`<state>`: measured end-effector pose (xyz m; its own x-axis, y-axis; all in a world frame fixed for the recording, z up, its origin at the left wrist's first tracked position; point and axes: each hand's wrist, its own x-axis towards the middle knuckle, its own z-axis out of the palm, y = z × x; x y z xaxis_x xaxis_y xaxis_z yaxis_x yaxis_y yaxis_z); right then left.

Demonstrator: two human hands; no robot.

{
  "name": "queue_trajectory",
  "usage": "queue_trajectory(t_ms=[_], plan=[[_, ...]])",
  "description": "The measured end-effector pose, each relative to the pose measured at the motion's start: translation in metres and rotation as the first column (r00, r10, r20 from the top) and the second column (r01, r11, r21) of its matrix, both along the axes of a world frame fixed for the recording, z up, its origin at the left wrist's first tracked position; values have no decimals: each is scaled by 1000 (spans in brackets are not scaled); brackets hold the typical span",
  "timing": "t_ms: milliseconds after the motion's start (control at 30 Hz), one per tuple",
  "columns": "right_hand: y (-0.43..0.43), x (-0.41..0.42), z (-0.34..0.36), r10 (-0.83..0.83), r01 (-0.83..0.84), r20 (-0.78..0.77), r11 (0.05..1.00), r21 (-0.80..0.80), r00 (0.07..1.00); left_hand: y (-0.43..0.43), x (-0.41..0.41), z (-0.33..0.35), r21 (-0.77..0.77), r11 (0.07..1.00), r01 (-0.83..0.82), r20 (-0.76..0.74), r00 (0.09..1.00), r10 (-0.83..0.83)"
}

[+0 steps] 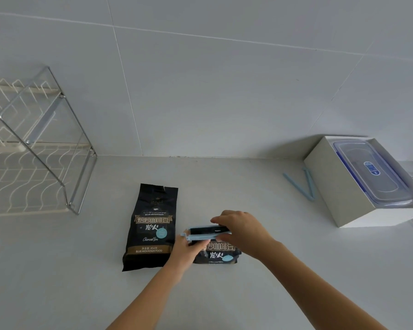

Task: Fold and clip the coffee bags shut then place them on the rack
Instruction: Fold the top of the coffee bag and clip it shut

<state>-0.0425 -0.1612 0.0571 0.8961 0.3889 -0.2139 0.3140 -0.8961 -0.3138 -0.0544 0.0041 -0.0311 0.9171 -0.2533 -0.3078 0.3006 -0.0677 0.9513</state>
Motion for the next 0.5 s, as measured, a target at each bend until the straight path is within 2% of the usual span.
queue_trajectory(t_ms=[200,333,500], plan=[[43,-1,-13,96,-94,-27,994,60,995,2,0,2,124,992,28,7,1000,-29],[49,3,-16,27,-24,-24,990,136,999,4,-1,3,124,992,-6,16,1000,4],[45,3,-21,-33,32,5,990,138,999,1,0,4,60,998,6,15,1000,-7]])
